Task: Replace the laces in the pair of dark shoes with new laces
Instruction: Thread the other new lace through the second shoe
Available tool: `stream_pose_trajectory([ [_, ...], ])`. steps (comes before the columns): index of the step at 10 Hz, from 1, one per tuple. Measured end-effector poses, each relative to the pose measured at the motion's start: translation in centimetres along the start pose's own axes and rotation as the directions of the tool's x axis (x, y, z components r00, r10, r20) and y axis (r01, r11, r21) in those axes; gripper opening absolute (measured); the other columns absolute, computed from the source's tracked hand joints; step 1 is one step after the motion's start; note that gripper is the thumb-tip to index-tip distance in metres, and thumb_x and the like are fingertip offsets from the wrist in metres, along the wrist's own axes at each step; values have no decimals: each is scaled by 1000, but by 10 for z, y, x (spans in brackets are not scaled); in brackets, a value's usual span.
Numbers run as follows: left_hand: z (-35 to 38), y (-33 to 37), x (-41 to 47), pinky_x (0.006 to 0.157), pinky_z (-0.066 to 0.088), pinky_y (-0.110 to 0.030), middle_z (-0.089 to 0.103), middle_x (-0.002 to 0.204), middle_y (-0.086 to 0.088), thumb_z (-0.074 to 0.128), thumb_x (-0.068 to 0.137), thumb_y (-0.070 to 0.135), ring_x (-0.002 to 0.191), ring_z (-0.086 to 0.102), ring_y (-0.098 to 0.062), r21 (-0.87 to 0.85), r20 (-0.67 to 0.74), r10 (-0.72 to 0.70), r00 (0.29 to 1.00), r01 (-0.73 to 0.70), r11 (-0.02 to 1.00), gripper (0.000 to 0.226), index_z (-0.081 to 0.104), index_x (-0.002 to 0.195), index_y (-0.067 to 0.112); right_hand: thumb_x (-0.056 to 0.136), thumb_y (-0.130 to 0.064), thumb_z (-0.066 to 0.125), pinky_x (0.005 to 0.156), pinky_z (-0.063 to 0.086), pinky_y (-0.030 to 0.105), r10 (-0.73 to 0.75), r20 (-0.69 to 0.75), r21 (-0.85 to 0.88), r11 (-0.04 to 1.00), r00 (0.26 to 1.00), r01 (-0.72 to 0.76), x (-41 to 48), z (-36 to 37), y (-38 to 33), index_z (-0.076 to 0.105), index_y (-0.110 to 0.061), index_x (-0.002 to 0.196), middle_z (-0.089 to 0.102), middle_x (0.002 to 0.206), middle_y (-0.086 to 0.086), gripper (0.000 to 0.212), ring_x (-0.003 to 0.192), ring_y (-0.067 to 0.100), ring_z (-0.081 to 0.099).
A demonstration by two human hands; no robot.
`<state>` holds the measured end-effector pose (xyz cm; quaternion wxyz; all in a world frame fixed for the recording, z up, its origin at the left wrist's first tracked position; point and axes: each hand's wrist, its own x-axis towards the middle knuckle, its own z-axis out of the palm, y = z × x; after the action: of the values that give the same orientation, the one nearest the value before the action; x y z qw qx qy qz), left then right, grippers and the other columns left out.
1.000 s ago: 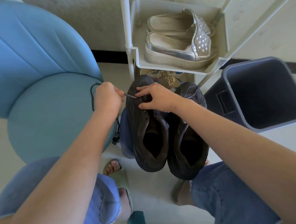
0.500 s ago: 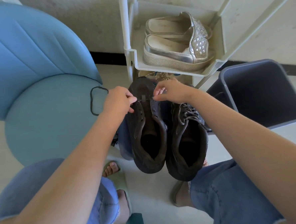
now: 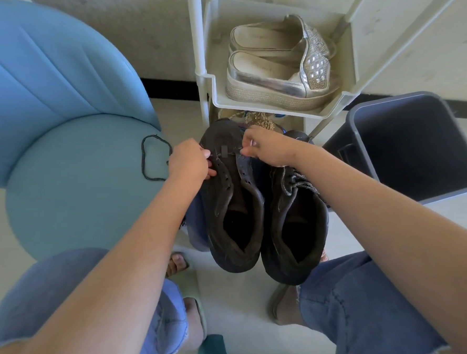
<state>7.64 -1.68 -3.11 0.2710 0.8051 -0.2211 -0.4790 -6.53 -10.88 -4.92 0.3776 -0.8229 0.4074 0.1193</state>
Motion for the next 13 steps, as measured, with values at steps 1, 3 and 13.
stream_pose_trajectory([
  [1,-1,3,0,85,54,-49,58,79,-18,40,99,4,69,63,-36,0,20,-11,1000,11,1000,21,51,114,-6,98,-26,53,87,38,30,0,-18,13,1000,1000,0,-2,-2,1,50,-15,101,55,113,3,12,99,17,49],
  [3,-2,-4,0,79,56,-47,62,97,-25,37,98,1,90,67,-40,67,21,77,997,-78,995,21,48,116,-4,92,-31,61,70,42,23,37,-66,150,988,997,-26,-7,-10,4,54,-18,96,62,82,-5,16,76,11,59],
  [13,-26,10,2,84,48,-35,51,130,-22,38,103,20,91,65,-27,0,336,1,942,-1,1000,22,42,121,9,84,-8,60,81,44,27,5,-173,-84,996,985,-20,-13,-25,0,68,-16,95,59,91,-5,15,87,15,55],
])
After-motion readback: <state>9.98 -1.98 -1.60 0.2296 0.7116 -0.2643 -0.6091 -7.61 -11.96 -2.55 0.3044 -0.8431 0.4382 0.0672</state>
